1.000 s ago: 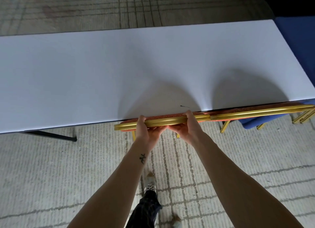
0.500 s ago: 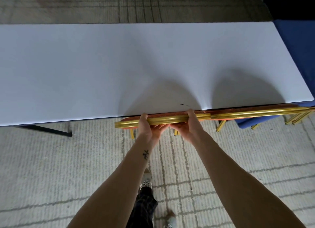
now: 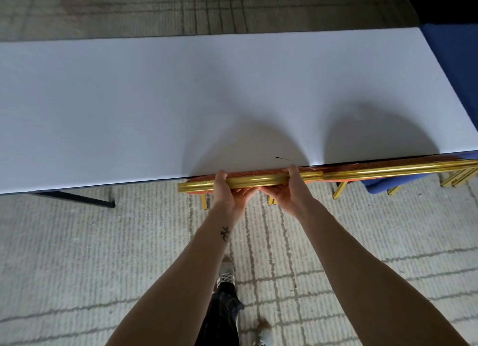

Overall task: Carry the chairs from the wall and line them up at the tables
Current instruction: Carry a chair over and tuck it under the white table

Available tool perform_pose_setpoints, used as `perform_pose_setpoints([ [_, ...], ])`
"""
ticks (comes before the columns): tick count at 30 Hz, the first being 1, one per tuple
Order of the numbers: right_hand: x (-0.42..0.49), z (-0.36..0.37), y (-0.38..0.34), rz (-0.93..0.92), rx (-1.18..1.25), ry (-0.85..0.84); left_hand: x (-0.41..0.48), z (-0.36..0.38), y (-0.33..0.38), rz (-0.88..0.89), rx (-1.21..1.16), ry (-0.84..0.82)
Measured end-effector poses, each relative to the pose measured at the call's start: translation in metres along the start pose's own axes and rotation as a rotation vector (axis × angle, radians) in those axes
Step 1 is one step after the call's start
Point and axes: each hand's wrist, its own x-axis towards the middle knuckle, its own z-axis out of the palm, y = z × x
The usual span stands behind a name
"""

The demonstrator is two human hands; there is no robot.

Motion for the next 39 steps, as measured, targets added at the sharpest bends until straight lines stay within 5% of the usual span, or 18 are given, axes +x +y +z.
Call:
perform_pose_setpoints([
  [12,-0.064,-0.004,0.022,0.001,-0.095,-0.062,-0.046,-0.031,-0.007,-0.033,0.278,-0.044],
  [26,-0.166,-0.03,0.094,0.337,-0.441,-0.463,-0.21,-0.155,-0.106,0.398,-0.27,0.086],
  [39,-0.36,-0.07,0.286,0.644,-0.875,-0.829,-0.407,-0.354,-0.218,0.801,-0.689,0.271],
])
